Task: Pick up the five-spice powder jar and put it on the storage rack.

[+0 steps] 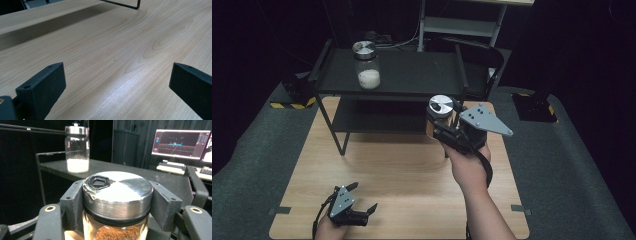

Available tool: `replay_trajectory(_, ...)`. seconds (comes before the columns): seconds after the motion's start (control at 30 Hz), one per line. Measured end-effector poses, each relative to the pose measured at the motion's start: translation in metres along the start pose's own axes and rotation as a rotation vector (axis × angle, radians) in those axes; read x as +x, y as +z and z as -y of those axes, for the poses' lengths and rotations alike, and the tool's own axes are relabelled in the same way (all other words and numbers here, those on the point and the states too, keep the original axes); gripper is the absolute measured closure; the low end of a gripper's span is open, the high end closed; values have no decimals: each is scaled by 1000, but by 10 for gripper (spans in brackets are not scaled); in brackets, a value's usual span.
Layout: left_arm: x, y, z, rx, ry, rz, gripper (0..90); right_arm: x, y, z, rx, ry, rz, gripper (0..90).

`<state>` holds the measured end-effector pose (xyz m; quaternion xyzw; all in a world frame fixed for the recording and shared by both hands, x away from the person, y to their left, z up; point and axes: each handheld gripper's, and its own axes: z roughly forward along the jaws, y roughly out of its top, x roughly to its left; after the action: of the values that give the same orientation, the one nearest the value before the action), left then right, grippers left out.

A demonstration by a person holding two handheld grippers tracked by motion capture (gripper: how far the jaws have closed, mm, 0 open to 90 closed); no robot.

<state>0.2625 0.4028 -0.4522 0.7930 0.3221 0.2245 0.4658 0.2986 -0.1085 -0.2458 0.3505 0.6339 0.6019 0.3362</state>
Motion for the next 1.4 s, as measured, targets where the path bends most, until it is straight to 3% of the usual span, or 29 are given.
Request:
replay_trajectory(0.27,0,0,0,-3,-2,2,9,0,7,-18,-29,-26,7,350)
replay_trajectory(0.6,2,0,1,-4,-10,9,9,-4,24,-35,-39,-23,20,349)
replay_trajectory(0.93,4,-1,2,-10,-24,17,9,-6,46,-49,-51,-12,34,349)
replay_trajectory(1.4,5,-1,3,-16,-26,20,9,-16,88,-58,-23,-1,63,349)
